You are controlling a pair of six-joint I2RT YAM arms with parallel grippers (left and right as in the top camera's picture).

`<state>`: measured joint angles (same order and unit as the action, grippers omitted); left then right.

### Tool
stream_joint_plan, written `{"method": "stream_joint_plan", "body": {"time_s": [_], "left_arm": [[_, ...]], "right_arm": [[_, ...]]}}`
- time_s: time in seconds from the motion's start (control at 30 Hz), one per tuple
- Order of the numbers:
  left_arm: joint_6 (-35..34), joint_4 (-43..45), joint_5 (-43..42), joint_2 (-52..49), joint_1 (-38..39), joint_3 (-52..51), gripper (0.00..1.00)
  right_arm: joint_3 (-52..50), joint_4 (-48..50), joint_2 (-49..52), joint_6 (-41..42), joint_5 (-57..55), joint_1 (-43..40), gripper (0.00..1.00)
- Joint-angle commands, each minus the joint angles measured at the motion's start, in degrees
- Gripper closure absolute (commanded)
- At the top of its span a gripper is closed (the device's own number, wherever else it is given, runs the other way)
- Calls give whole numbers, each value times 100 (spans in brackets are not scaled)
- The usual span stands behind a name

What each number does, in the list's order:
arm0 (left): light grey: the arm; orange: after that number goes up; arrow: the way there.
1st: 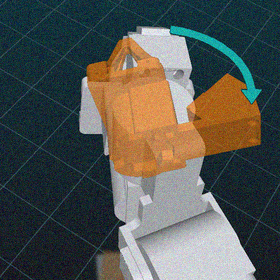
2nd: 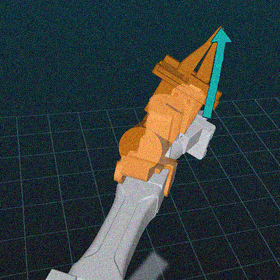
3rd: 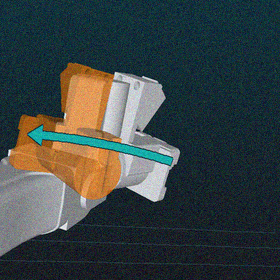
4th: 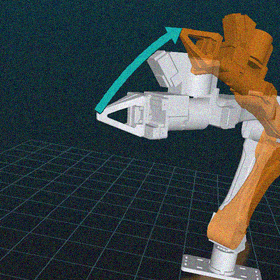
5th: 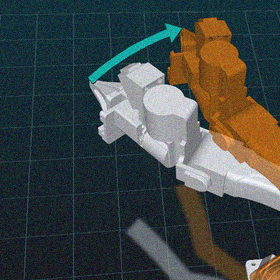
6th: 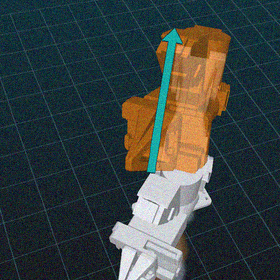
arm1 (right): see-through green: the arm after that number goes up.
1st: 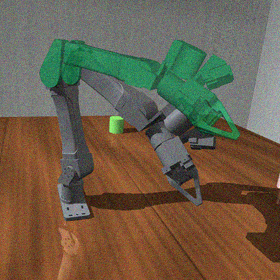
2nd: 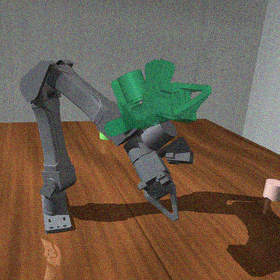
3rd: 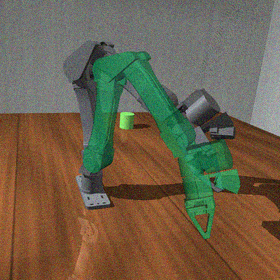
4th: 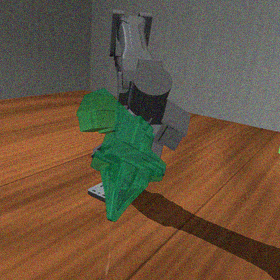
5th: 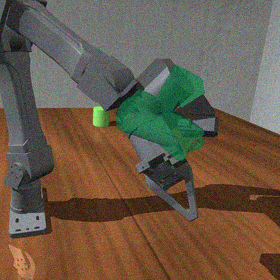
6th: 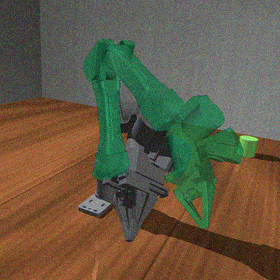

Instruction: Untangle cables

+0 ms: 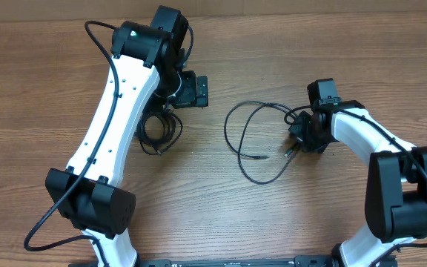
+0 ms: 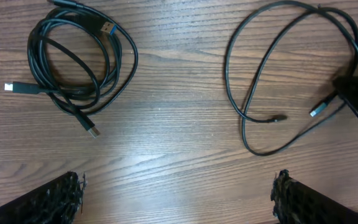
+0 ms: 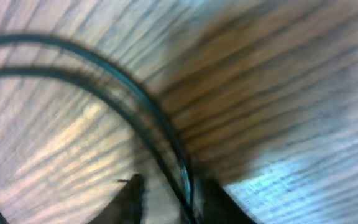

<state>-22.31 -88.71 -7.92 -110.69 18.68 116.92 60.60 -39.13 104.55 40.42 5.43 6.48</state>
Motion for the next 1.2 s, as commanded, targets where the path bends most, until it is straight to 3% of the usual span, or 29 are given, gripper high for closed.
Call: {"method": "stream_joint_plan", "body": {"time_s": [0.0,0.1,0.23,0.33,0.53,0.6,0.67,0.9,1.17], "left_arm": [[46,-13,42,-57,26,-15,0],[46,-9,44,-57,26,-15,0],[46,4,42,-57,26,-15,0],[46,7,42,-57,26,-15,0],[46,4,42,-57,26,-15,0],[46,2,42,-57,26,-15,0],[44,2,42,-57,26,-15,0],[46,-13,44,-57,26,-15,0],[48,-50,46,-57,26,-15,0]], "right_arm": [[-55,9,225,26,-175,26,78],[-55,7,225,20,-240,26,85],[-52,7,225,4,-240,26,85],[-52,-2,225,4,-260,26,77],[-52,-52,225,4,-538,26,74],[-52,-59,225,2,-542,26,82],[-52,-61,225,2,-542,26,96],[173,-337,225,7,-374,11,96],[1517,-1169,223,177,221,-629,96]]}}
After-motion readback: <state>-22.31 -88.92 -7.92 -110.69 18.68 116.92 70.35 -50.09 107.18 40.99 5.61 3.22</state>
